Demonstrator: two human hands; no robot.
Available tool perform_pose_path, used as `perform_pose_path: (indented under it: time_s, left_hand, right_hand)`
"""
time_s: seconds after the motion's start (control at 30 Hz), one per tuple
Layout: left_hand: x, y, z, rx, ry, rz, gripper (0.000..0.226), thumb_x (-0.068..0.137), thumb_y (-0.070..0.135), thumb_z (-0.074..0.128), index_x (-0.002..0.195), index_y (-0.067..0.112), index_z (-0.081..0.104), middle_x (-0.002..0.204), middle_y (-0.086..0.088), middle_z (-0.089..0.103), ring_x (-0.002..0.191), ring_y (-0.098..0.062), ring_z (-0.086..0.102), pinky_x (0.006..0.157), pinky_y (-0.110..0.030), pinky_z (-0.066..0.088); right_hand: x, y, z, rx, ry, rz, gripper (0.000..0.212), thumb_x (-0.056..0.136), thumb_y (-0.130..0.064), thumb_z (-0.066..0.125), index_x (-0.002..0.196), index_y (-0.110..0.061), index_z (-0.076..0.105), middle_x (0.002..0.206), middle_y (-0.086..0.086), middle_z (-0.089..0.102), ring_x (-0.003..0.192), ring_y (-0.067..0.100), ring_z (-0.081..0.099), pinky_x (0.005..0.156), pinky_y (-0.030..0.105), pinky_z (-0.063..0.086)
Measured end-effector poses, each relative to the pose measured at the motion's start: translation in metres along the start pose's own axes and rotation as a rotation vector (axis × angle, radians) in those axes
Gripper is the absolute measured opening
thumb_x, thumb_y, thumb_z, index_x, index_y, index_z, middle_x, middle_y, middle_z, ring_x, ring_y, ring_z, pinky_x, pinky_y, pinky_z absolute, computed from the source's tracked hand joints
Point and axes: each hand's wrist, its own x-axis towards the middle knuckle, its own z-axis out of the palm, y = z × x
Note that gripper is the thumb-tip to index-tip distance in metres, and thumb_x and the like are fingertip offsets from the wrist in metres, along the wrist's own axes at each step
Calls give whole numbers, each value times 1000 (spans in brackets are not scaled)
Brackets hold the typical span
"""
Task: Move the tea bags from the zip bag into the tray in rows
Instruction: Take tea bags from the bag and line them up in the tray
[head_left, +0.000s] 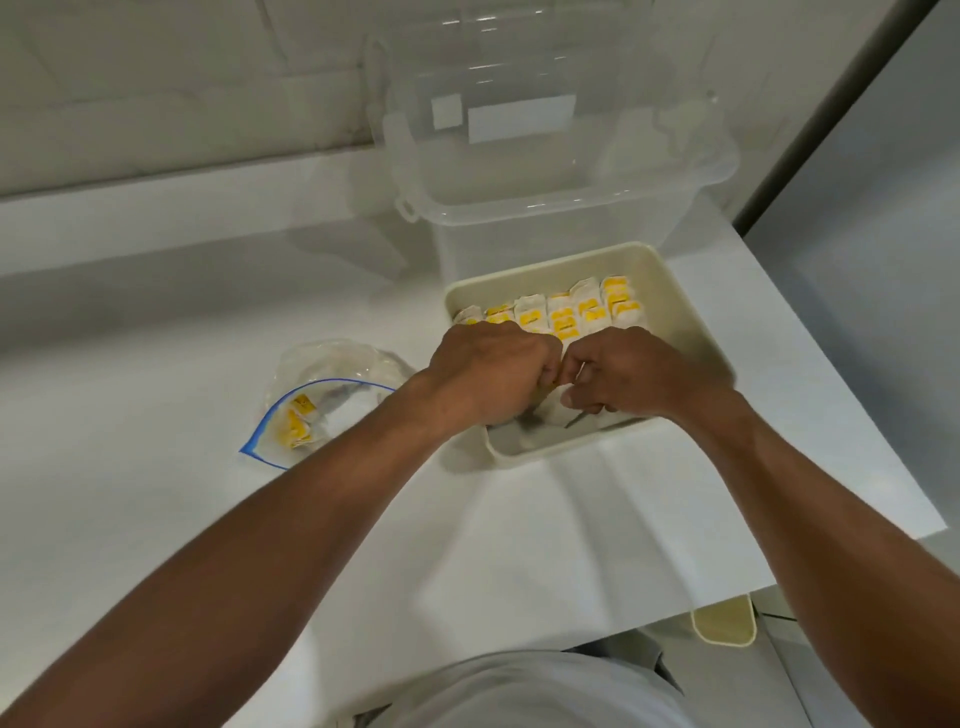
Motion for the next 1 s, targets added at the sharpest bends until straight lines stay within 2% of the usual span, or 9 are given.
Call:
perform_pose_path:
  time_s: [0.17, 0.27, 0.33, 0.4, 0.57, 0.67, 0.87, 0.93, 1.0]
  left_hand:
    - [9, 4, 7, -78, -134, 37, 38, 77, 20, 74, 100, 26, 44, 80, 6, 47, 84, -22, 53, 53, -33, 31]
    - [15, 4, 3, 23, -125, 42, 34, 80, 22, 69, 106, 22, 47, 85, 2, 50, 82, -25, 54, 61, -36, 42]
    - [18, 5, 2, 150, -75, 60, 31, 85, 22, 60, 114, 21, 49, 86, 1, 52, 77, -25, 51, 63, -35, 41]
    - [22, 4, 4, 179, -61, 63, 28, 89, 25, 55, 116, 21, 50, 90, 0, 60, 82, -27, 57, 66, -34, 41]
    - [29, -7, 4, 184, -97, 48, 21, 89, 33, 59, 108, 27, 53, 92, 4, 60, 96, -24, 61, 78, -36, 42]
    - [35, -13, 6, 225, -114, 16, 20, 89, 33, 62, 107, 29, 54, 98, 3, 64, 96, -24, 61, 84, -37, 39]
    - [43, -21, 5, 259, -326, 25, 25, 84, 27, 65, 108, 32, 66, 100, 6, 66, 98, -20, 61, 88, -38, 44]
    - [43, -21, 3, 216, -401, 53, 26, 82, 29, 67, 107, 33, 70, 101, 9, 69, 98, -17, 62, 83, -35, 51]
    - [44, -18, 0, 134, -515, 90, 28, 84, 29, 69, 112, 33, 71, 106, 12, 69, 99, -13, 60, 75, -29, 47]
  right_hand:
    - [10, 3, 0, -89, -89, -41, 12, 75, -18, 78, 81, -23, 69, 63, -15, 61, 57, -2, 55, 67, 26, 47]
    - [22, 0, 3, -194, -126, -47, 20, 74, -24, 80, 89, -21, 68, 80, -4, 68, 75, 15, 62, 71, 31, 50]
    - [31, -1, 6, -230, -116, -37, 20, 70, -26, 81, 83, -21, 67, 78, -2, 69, 74, 17, 63, 60, 28, 47]
    - [38, 1, 10, -234, -83, -17, 18, 67, -27, 81, 74, -22, 65, 71, -2, 67, 68, 18, 63, 53, 25, 40]
    - [45, 7, 15, -174, -75, -8, 21, 70, -35, 82, 74, -31, 61, 85, -2, 70, 83, 20, 66, 73, 33, 54]
    - [46, 9, 14, -105, -61, -36, 17, 73, -32, 82, 79, -33, 66, 81, -9, 68, 86, 16, 66, 78, 28, 53]
    - [47, 7, 11, -85, -80, -63, 14, 75, -32, 82, 85, -33, 72, 67, -19, 58, 79, 9, 62, 71, 23, 46]
    - [48, 8, 10, -86, -119, -70, 14, 76, -28, 80, 83, -34, 70, 65, -19, 55, 72, 6, 57, 66, 22, 42]
    - [47, 8, 11, -102, -140, -75, 19, 77, -24, 78, 74, -37, 64, 64, -18, 55, 67, 5, 54, 61, 22, 41]
